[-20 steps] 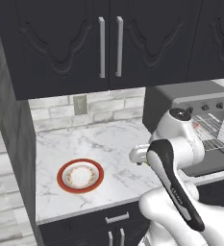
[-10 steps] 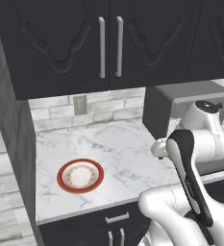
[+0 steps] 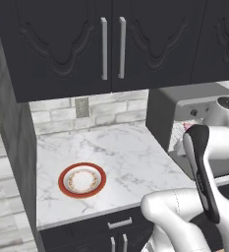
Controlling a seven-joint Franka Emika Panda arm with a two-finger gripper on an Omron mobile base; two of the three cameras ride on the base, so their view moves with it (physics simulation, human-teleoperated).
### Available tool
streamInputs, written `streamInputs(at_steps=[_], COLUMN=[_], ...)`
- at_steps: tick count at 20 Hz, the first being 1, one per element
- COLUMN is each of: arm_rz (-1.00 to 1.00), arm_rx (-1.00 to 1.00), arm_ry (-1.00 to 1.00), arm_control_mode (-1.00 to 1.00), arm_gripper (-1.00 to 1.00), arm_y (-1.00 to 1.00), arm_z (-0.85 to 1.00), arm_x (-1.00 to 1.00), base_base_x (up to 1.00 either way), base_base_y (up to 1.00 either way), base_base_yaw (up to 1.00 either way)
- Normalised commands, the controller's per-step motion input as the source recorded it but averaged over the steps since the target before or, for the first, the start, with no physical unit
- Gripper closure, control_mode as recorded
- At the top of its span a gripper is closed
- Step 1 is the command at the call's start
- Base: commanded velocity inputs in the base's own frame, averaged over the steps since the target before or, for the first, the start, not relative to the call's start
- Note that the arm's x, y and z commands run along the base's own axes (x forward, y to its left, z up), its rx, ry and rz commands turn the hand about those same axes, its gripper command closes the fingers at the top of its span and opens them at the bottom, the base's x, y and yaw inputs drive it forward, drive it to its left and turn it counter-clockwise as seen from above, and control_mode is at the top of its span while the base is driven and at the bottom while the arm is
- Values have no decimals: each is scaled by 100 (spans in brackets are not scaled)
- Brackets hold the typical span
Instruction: Open the toaster oven door. Place the bread on the top rack in the toaster oven and place the steak on the bottom rack.
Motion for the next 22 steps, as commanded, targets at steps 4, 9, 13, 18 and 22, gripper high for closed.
streamInputs(at_steps=[4, 9, 13, 18, 22], arm_rz=[-3, -1, -1, 0, 0], arm_rx=[-8, -6, -3, 0, 0], arm_ry=[0, 0, 0, -4, -5], arm_control_mode=[-100, -100, -100, -100, -100], arm_gripper=[100, 100, 100, 100, 100], arm_y=[-57, -55, -49, -38, -31], arm_z=[16, 9, 0, 0, -2], arm_x=[0, 2, 17, 27, 43], base_base_x=[0, 0, 0, 0, 0], base_base_y=[0, 0, 0, 0, 0], base_base_yaw=[0, 0, 0, 0, 0])
